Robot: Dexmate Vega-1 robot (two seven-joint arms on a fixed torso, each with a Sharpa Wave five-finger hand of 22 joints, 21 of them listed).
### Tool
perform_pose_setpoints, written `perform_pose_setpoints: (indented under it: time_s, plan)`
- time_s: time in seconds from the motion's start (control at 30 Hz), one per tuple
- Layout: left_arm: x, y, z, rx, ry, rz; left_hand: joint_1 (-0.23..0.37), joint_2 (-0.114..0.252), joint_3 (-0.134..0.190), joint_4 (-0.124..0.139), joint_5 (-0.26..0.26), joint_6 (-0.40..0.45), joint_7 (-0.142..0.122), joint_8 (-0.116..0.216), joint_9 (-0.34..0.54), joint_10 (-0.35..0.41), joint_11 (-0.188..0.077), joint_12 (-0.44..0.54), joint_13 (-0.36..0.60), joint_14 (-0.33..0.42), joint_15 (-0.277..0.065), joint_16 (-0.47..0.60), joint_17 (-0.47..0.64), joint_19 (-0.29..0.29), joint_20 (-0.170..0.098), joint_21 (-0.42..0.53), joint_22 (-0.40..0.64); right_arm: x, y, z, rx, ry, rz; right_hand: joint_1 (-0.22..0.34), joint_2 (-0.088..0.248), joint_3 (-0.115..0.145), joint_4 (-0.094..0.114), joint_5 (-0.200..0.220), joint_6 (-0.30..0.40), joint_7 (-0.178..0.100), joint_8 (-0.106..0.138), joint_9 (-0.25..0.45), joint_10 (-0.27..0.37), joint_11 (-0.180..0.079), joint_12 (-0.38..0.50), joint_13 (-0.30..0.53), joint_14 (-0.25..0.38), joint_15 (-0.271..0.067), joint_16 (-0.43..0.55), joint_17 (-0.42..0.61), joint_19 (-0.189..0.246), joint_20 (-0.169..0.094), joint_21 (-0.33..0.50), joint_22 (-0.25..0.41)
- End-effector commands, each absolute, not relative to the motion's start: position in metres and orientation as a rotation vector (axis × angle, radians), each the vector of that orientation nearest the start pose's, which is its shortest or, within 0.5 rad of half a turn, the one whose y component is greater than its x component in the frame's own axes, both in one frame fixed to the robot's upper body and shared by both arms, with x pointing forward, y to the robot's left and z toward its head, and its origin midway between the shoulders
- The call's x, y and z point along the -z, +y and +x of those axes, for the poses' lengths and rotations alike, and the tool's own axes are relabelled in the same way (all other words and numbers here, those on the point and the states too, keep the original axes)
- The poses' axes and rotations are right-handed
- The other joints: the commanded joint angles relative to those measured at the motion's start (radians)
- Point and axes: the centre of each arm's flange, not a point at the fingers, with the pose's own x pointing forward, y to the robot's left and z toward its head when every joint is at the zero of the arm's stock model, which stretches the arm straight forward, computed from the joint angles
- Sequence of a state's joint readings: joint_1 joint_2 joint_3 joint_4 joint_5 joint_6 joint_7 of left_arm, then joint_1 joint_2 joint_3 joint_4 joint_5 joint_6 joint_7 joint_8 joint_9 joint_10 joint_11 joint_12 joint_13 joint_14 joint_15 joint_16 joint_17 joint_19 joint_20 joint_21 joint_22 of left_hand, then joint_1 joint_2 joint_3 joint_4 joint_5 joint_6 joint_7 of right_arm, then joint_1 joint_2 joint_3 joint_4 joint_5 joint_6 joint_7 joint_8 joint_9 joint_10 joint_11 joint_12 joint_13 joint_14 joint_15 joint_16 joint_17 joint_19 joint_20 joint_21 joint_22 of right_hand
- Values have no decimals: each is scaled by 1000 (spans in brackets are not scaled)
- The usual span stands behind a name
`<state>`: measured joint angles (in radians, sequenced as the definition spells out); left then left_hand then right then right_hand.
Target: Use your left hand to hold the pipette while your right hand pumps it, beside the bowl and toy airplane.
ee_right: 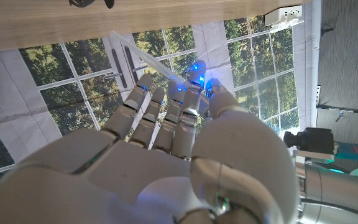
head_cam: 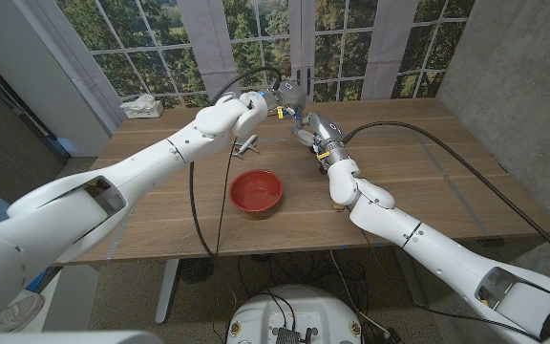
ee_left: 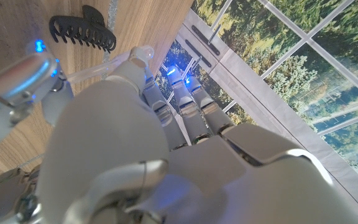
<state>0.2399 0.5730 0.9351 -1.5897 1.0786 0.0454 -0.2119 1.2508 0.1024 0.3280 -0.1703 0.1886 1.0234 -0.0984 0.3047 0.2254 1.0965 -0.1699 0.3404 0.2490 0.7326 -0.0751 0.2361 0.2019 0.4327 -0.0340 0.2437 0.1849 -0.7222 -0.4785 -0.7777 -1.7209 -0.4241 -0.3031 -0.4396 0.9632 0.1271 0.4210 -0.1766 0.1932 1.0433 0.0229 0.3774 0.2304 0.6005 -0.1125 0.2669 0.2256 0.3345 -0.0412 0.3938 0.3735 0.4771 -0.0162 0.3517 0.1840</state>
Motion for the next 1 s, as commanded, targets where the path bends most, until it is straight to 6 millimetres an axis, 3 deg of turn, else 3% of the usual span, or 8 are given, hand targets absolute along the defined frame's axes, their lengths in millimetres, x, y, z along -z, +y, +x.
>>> perform_pose_setpoints:
  time_s: [0.03,0.33,0.53,0.67,0.73,0.83,1.0]
  plan:
    - [-162,69,598,-117,-958,2047,6,6,-7,1,7,-29,3,-6,4,47,-44,-7,114,12,-166,-4,3,1,0,-2,5,-19,-93,585,145,-864,-949,18,-1,-6,-1,3,5,6,7,8,9,-3,4,6,9,-139,9,4,5,-6,6,4]
    - [-165,75,593,-175,-983,1999,-38,10,-39,15,5,-118,6,-56,-4,-16,-46,-40,111,-5,-162,-18,2,-6,6,-7,6,-18,-95,585,148,-877,-942,32,-1,-13,1,2,6,14,12,18,21,-6,7,7,12,-146,17,10,9,-12,8,4]
    - [-167,80,590,-242,-1010,1968,-102,19,-55,26,7,-224,-15,-109,-16,-161,-42,-114,80,-43,-160,-42,-8,-11,14,-13,5,-17,-96,585,151,-881,-941,37,-1,-18,3,1,8,14,14,24,27,-8,9,9,13,-147,21,14,12,-13,9,5]
    - [-167,82,590,-257,-1020,1962,-108,19,-55,24,8,-229,-16,-110,-18,-169,-43,-119,75,-53,-160,-47,-10,-13,16,-14,4,-17,-96,585,153,-886,-938,40,-2,-22,4,-1,9,13,15,25,31,-11,11,10,12,-150,24,16,12,-17,10,5]
    - [-166,81,589,-257,-1028,1964,-108,19,-54,22,8,-227,-19,-109,-19,-178,-44,-124,73,-55,-162,-47,-10,-13,17,-14,4,-17,-96,585,158,-893,-937,44,-4,-28,4,-3,13,10,14,23,40,-26,13,11,15,-155,28,19,14,-19,11,5]
    - [-166,81,589,-253,-1035,1970,-88,41,-37,1,12,-109,-23,-63,-19,-117,-51,-97,70,-61,-163,-39,-7,-16,18,-18,3,-17,-96,584,160,-895,-935,47,-6,-32,5,-6,20,6,15,22,47,-30,15,11,16,-158,31,21,16,-22,12,5]
    - [-168,80,589,-229,-1036,1979,-64,42,-28,-7,12,-53,-24,-41,-15,-47,-51,-60,89,-47,-164,-31,-5,-13,13,-19,2,-18,-97,584,158,-897,-929,49,-6,-38,7,-10,22,4,13,20,51,-31,16,11,17,-160,34,23,18,-25,13,5]
